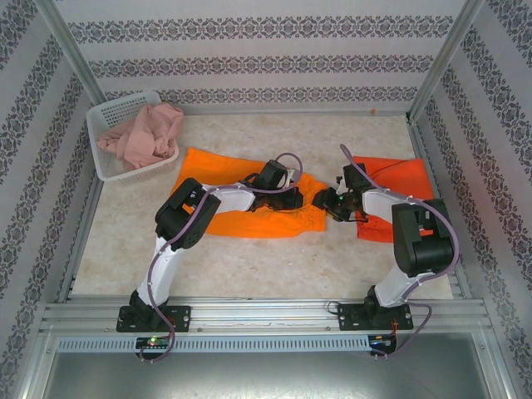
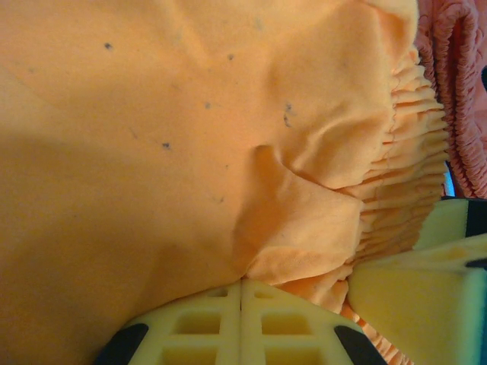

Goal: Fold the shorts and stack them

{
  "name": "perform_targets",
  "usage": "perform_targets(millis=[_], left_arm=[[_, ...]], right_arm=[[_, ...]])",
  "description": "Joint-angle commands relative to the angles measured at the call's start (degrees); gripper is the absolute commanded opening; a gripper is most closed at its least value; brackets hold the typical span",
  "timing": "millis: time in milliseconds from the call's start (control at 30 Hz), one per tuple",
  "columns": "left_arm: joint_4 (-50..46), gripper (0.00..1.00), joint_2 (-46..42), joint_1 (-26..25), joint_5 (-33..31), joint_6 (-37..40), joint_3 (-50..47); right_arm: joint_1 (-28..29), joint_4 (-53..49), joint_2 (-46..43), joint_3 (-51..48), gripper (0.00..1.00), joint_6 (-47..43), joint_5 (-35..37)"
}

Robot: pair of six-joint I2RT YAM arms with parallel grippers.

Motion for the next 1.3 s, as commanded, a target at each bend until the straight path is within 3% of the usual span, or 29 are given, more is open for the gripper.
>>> perform_targets(millis=[0, 200, 367, 467, 633, 1033, 1267], left_arm=[[-5.00, 0.06, 1.18, 0.76, -2.18, -0.71, -2.35], [-4.94, 0.06, 1.21, 0.76, -2.23, -0.74, -2.26], [-5.00, 0.06, 0.84, 0.76, -2.24, -0.78, -2.15], [-4.70, 0.06, -0.87, 0.92, -2.73, -0.67, -2.26], [-4.15, 0.15, -7.33, 2.52, -2.63, -0.59, -3.03], [-8.45, 0.62, -28.83, 10.02, -6.31, 4.49, -11.17], [-8.40, 0.65, -36.29, 14.04, -8.03, 5.61, -19.90]], right_arm=[[1.79, 3.73, 2.44, 1.44, 0.44, 0.82, 0.33], [2.91, 4.60, 3.54, 1.83, 0.31, 1.10, 0.45], [3.17, 3.91, 4.42, 2.04, 0.10, 0.09, 1.63], [3.23, 2.15, 3.47, 2.39, 0.03, -1.62, 3.94], [3.32, -5.29, -0.33, 5.09, 0.00, -6.98, 9.47], [3.23, -33.37, -8.57, 21.64, 0.00, -24.97, 29.66], [2.81, -45.04, -7.64, 32.38, 0.00, -34.55, 42.76]])
